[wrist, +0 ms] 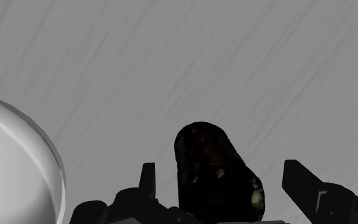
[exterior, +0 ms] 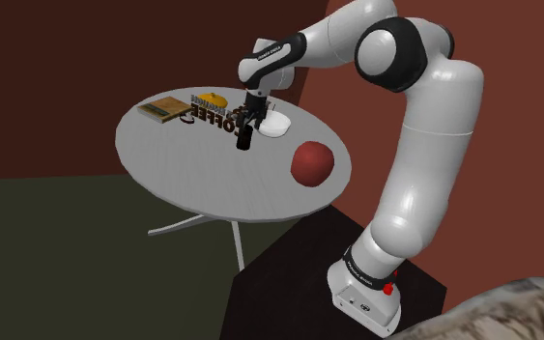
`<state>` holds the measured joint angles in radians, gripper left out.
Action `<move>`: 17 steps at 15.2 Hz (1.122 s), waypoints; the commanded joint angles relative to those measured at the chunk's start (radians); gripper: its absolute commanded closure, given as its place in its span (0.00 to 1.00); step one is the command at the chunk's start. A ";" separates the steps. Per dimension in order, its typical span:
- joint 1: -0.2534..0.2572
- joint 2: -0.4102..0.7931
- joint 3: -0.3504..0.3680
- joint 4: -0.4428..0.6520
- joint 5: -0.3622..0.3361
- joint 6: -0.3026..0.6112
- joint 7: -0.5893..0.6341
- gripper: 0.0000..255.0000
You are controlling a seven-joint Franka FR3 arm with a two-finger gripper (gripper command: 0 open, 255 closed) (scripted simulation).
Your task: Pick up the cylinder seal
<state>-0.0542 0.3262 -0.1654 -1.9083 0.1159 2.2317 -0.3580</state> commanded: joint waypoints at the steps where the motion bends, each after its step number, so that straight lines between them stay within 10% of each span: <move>1: 0.000 0.015 0.002 -0.009 0.004 0.024 -0.002 0.00; 4: -0.001 0.027 0.004 -0.015 0.008 0.041 -0.005 0.00; 5: -0.002 0.028 0.004 -0.013 0.008 0.041 -0.006 1.00; 17: 0.001 0.004 0.001 -0.003 0.001 0.008 0.000 1.00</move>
<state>-0.0527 0.3344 -0.1634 -1.9212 0.1188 2.2534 -0.3579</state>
